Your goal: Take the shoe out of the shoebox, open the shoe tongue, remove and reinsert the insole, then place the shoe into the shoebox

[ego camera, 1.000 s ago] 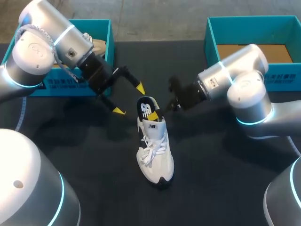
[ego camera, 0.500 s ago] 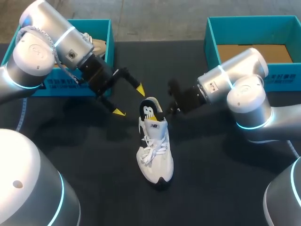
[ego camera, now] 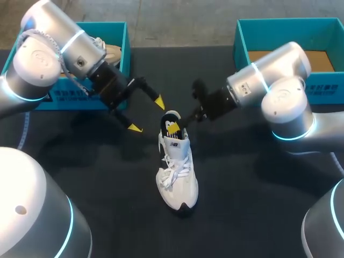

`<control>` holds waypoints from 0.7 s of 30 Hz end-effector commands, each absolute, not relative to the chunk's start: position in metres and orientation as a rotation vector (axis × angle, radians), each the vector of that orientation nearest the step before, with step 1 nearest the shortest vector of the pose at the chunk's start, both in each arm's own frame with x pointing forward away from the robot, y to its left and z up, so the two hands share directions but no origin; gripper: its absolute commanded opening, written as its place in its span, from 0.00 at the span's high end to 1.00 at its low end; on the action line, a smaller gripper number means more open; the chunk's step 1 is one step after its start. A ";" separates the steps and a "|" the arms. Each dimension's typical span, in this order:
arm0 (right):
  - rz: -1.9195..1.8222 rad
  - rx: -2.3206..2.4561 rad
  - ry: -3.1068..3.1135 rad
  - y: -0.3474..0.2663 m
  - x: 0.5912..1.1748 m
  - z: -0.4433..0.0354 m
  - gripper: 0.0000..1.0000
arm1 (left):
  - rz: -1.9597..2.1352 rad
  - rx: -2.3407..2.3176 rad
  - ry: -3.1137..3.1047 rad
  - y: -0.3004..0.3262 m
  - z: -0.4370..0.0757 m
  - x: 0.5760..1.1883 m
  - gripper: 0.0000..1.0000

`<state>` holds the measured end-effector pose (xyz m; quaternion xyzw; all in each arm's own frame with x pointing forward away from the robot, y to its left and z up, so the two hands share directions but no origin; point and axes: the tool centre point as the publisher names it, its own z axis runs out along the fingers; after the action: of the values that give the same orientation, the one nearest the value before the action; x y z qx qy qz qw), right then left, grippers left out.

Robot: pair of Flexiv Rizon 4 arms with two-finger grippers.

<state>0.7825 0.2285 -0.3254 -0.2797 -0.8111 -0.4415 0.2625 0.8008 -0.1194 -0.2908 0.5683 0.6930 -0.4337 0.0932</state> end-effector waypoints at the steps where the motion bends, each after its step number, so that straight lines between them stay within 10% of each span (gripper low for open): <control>1: -1.170 -0.748 -2.199 0.229 0.790 -0.326 0.68 | -1.281 1.686 2.059 -0.118 -0.290 0.799 0.00; 5: -1.150 -0.754 -2.197 0.230 0.793 -0.330 1.00 | -1.281 1.689 2.057 -0.118 -0.290 0.798 0.00; 21: -1.100 -0.830 -2.130 0.230 0.772 -0.349 1.00 | -1.288 1.679 2.059 -0.117 -0.293 0.799 0.00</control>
<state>0.7786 0.2293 -0.3462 -0.3092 -0.8027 -0.4112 0.3015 0.7989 -0.1174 -0.2915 0.5662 0.6946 -0.4339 0.0934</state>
